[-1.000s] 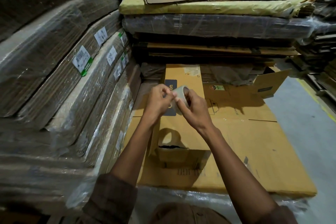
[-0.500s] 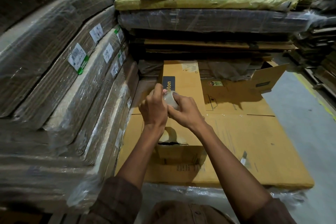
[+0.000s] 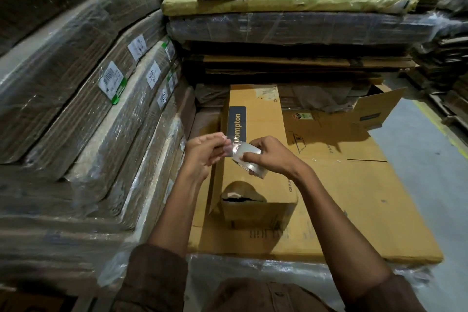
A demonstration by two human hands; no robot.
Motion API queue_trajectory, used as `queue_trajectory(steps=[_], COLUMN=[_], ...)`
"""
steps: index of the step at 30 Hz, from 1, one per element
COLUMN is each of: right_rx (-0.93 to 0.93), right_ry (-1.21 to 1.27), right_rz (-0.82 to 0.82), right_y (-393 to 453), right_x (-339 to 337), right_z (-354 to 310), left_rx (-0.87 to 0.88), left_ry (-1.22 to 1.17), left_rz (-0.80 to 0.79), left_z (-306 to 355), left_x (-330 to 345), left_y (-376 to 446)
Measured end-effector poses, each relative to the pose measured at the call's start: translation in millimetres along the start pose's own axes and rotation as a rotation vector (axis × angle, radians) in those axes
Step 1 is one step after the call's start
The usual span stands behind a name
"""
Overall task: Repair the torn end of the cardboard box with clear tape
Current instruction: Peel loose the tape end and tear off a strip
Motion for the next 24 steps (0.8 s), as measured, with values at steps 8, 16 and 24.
queue_trajectory(steps=[8, 16, 24], right_rx=[0.021, 0.159, 0.429], right_ry=[-0.137, -0.239, -0.407], right_rz=[-0.095, -0.124, -0.238], right_y=[3, 15, 15], right_x=[2, -1, 8], right_z=[8, 26, 52], left_rx=[-0.01, -0.088, -0.14], left_ry=[0.008, 0.05, 0.096], left_rz=[0.033, 0.028, 0.187], left_z=[-12, -25, -57], left_x=[-5, -4, -15], left_y=[-2, -4, -18])
Point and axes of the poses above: each hand's wrist, its own y-axis towards the middle knuckle, its own x-axis out of the palm, z = x × y, the point moved 5 cm from there along y, towards the middle knuckle, and after that the axes turned 9 degrees about -z, right-handed, at the moved point
